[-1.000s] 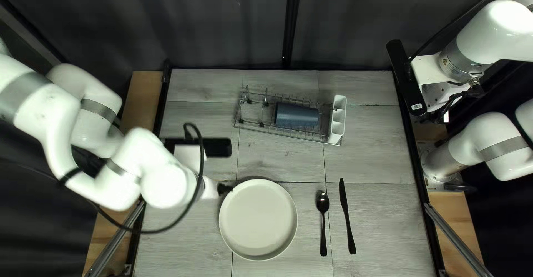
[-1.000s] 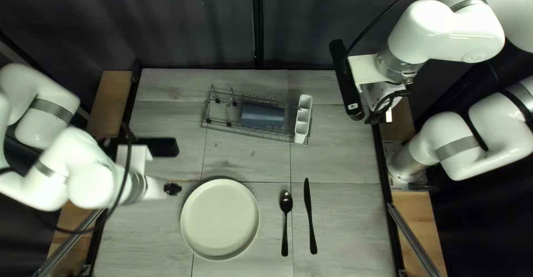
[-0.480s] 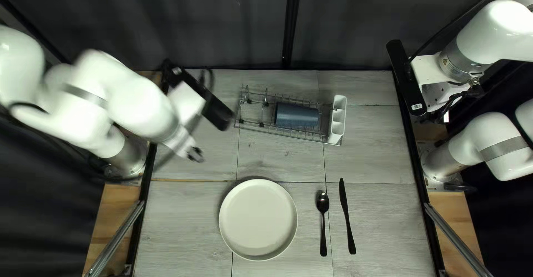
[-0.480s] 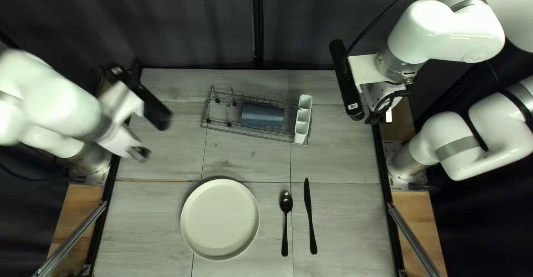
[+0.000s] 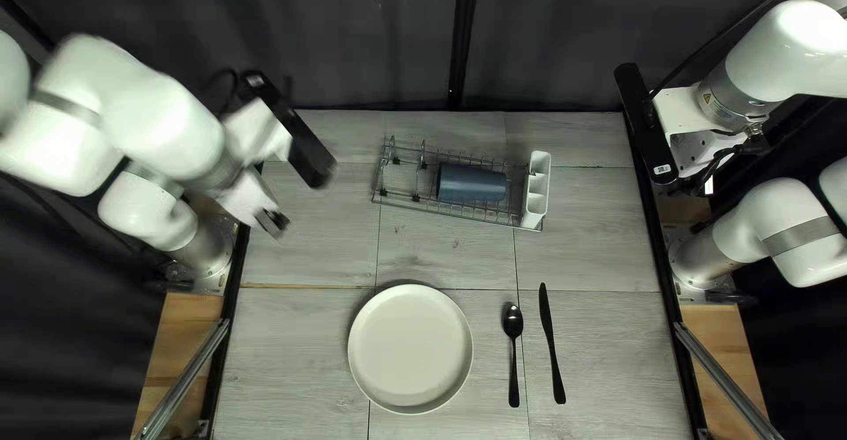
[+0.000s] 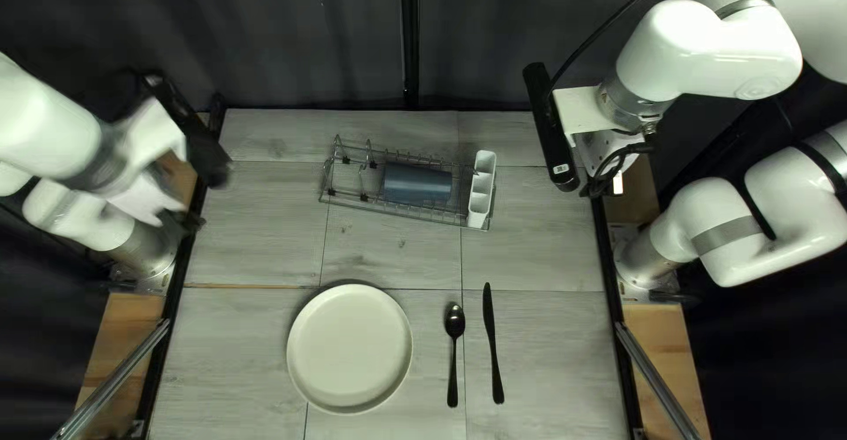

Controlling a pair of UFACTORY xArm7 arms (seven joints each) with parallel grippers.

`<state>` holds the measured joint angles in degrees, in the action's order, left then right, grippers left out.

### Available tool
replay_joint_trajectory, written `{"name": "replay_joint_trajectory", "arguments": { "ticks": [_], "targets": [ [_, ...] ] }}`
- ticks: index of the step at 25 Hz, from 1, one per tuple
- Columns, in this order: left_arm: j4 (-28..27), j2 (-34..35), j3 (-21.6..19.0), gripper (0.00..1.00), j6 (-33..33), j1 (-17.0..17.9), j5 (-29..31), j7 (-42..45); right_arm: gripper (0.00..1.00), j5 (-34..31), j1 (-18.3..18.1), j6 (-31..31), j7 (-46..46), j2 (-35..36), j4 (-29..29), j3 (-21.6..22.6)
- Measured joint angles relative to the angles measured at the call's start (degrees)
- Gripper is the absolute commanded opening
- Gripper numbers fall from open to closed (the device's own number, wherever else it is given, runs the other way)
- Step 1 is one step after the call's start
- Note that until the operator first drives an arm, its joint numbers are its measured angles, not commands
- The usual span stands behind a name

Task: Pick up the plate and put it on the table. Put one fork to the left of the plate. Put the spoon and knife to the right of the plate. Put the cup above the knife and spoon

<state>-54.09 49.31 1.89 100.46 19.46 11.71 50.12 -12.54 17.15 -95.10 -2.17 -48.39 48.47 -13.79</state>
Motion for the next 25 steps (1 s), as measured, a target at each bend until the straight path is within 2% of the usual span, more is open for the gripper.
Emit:
{"name": "replay_joint_trajectory", "arguments": {
  "ticks": [4,18,21,25],
  "targets": [
    [0.62,3.05,-0.05,1.0,0.33,2.14,1.49,-4.41,1.0,0.0,0.0,0.0,0.0,0.0,0.0,0.0],
    [0.67,3.2,-0.06,1.0,0.32,2.25,1.57,-4.64,1.0,-0.22,0.0,0.11,-0.08,0.09,-0.11,0.07],
    [0.67,3.2,-0.06,1.0,0.32,2.25,1.57,-4.64,1.0,-1.15,-0.47,1.28,0.03,3.71,-0.23,-1.46],
    [0.67,3.2,-0.06,1.0,0.32,2.25,1.57,-4.64,1.0,-2.62,-2.02,5.13,0.57,11.18,-0.25,-6.03]
  ]
}}
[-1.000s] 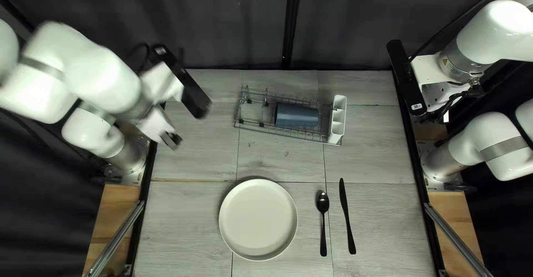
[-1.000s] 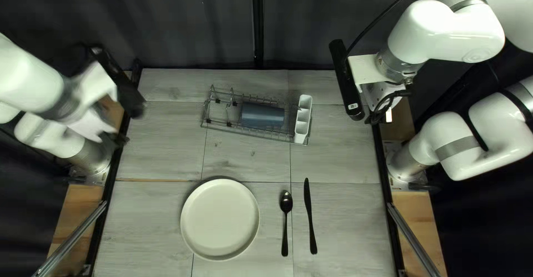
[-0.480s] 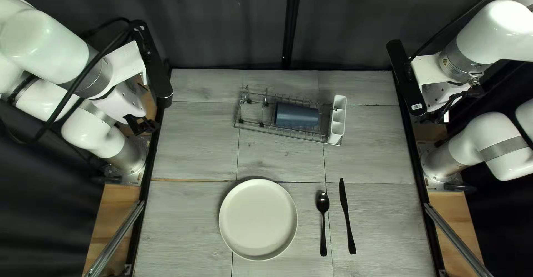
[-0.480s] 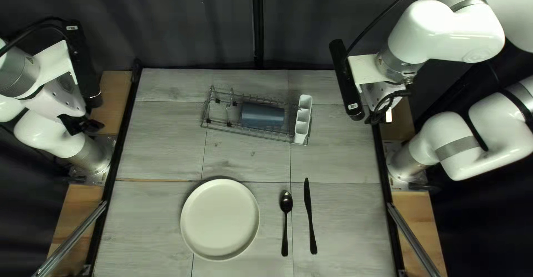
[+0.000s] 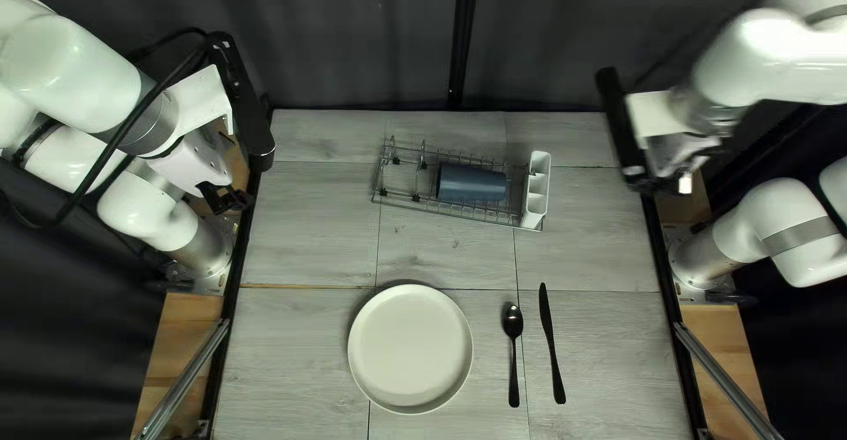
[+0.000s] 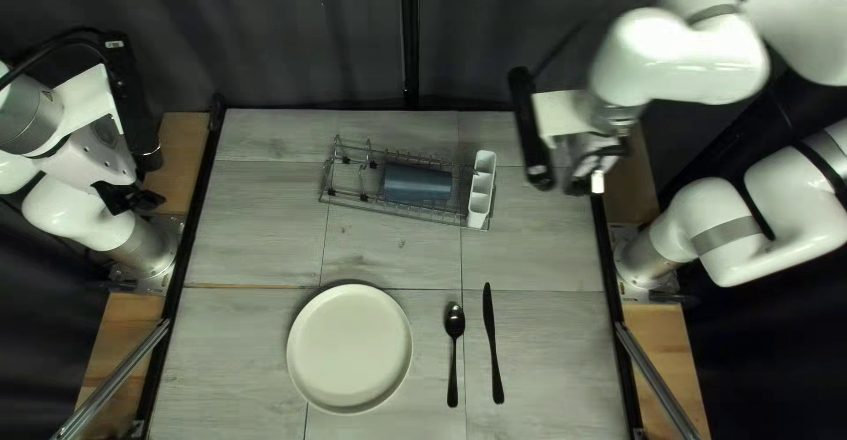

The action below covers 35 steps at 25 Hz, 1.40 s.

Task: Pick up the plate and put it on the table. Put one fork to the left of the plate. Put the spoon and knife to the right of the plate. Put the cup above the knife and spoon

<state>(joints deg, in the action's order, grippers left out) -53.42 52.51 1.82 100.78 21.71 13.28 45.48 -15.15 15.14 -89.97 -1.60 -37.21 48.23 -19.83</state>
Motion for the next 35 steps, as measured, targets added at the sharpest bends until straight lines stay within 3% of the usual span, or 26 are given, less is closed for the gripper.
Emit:
{"name": "replay_joint_trajectory", "arguments": {
  "ticks": [5,17,23,24,25,26,35],
  "targets": [
    [0.0,0.0,0.0,1.0,0.0,0.0,0.0,0.0,1.0,-0.69,-1.04,6.31,2.21,7.31,-0.5,-3.27],
    [0.0,0.0,0.0,1.0,0.0,0.0,0.0,0.0,1.0,0.24,-0.43,17.84,6.87,27.62,3.39,-5.09],
    [0.0,0.0,0.0,1.0,0.0,0.0,0.0,0.0,0.96,1.79,-0.97,22.58,5.83,34.22,4.46,-6.28],
    [0.0,0.0,0.0,1.0,0.0,0.0,0.0,0.0,0.62,2.01,-1.04,23.21,5.62,34.75,4.4,-6.38],
    [0.0,0.0,0.0,1.0,0.0,0.0,0.0,0.0,0.1,2.18,-1.12,23.78,5.39,35.18,4.27,-6.48],
    [0.0,0.0,0.0,1.0,0.0,0.0,0.0,0.0,0.0,2.31,-1.21,24.23,5.18,35.52,4.11,-6.59],
    [0.0,0.0,0.0,1.0,0.0,0.0,0.0,0.0,0.0,1.37,-1.28,25.02,5.94,34.97,3.68,-6.57]
  ]
}}
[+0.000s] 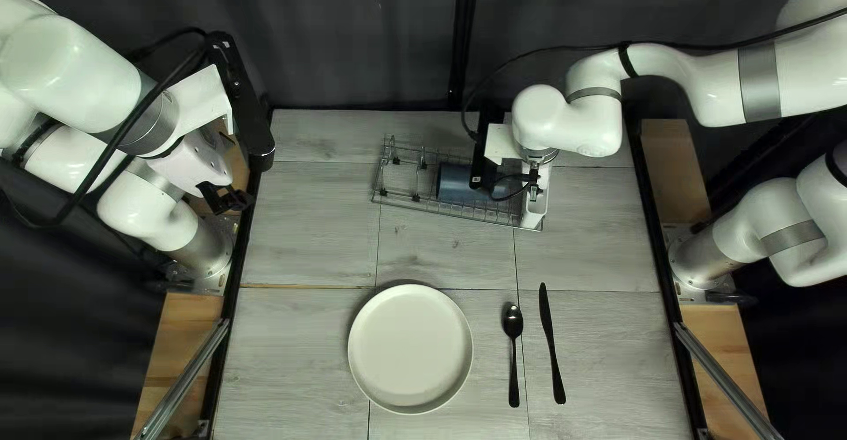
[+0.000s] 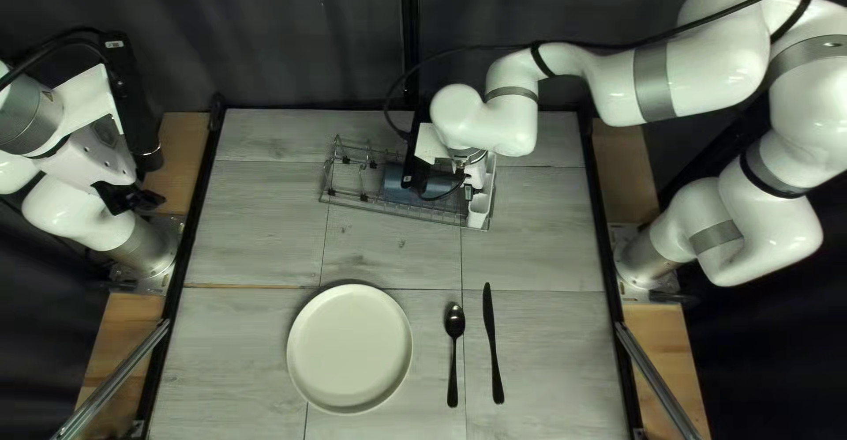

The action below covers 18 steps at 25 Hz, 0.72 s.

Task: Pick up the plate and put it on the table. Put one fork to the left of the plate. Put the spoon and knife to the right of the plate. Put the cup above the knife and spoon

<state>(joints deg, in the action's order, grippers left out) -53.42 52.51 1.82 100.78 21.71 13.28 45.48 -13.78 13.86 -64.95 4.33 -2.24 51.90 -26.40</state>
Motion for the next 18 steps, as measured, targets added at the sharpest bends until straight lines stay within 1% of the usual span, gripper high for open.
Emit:
{"name": "replay_joint_trajectory", "arguments": {
  "ticks": [6,11,15,18],
  "targets": [
    [0.0,0.0,0.0,1.0,0.0,0.0,0.0,0.0,0.0,-1.79,0.42,-1.82,1.82,-2.11,0.55,0.77],
    [0.0,0.0,0.0,1.0,0.0,0.0,0.0,0.0,0.0,-3.79,0.91,-6.55,3.81,-7.13,0.89,2.41],
    [0.0,0.0,0.0,1.0,0.0,0.0,0.0,0.0,0.0,-5.1,2.1,-12.5,5.79,-12.11,2.3,5.61],
    [0.0,0.0,0.0,1.0,0.0,0.0,0.0,0.0,0.0,-5.75,4.1,-17.6,8.0,-15.44,4.3,10.24]
  ]
}}
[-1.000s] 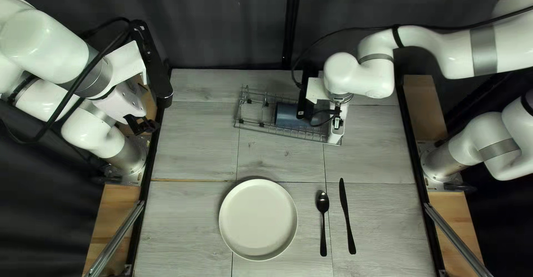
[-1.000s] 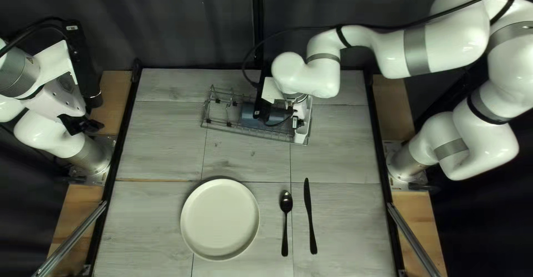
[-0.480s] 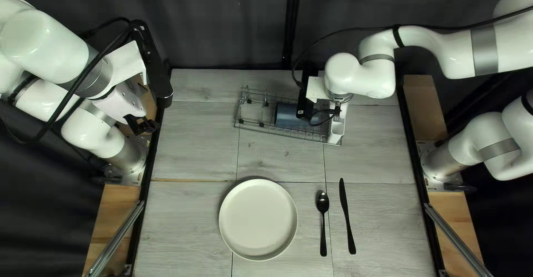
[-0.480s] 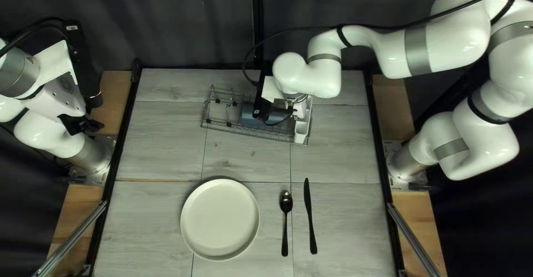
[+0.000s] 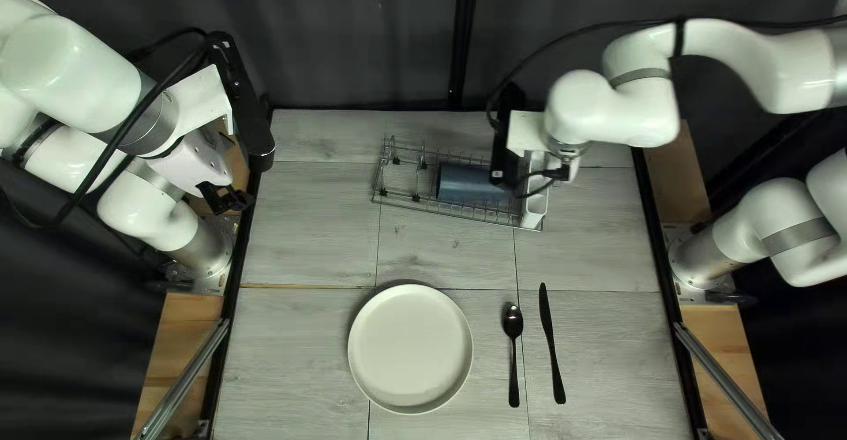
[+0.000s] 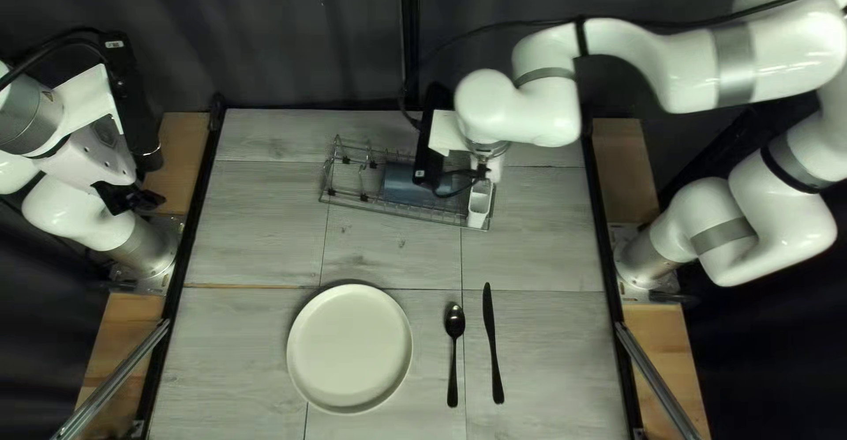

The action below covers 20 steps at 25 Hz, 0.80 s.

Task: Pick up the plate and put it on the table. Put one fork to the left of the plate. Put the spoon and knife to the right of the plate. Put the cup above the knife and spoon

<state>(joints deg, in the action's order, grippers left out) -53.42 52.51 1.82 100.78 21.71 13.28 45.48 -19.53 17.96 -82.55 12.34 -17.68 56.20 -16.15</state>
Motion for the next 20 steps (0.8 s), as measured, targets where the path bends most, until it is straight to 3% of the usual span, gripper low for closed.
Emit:
{"name": "replay_joint_trajectory", "arguments": {
  "ticks": [7,16,18,20],
  "targets": [
    [0.0,0.0,0.0,1.0,0.0,0.0,0.0,0.0,0.0,-2.42,8.16,-6.06,1.75,-3.37,3.33,13.2],
    [0.0,0.0,0.0,1.0,0.0,0.0,0.0,0.0,0.0,-2.98,8.95,-6.21,1.52,-3.69,3.24,14.39],
    [0.0,0.0,0.0,1.0,0.0,0.0,0.0,0.0,0.0,-3.6,9.33,-3.33,0.67,-4.11,1.92,14.52],
    [0.0,0.0,0.0,1.0,0.0,0.0,0.0,0.0,0.0,-5.09,9.97,3.88,-1.11,-5.28,-1.42,14.32]
  ]
}}
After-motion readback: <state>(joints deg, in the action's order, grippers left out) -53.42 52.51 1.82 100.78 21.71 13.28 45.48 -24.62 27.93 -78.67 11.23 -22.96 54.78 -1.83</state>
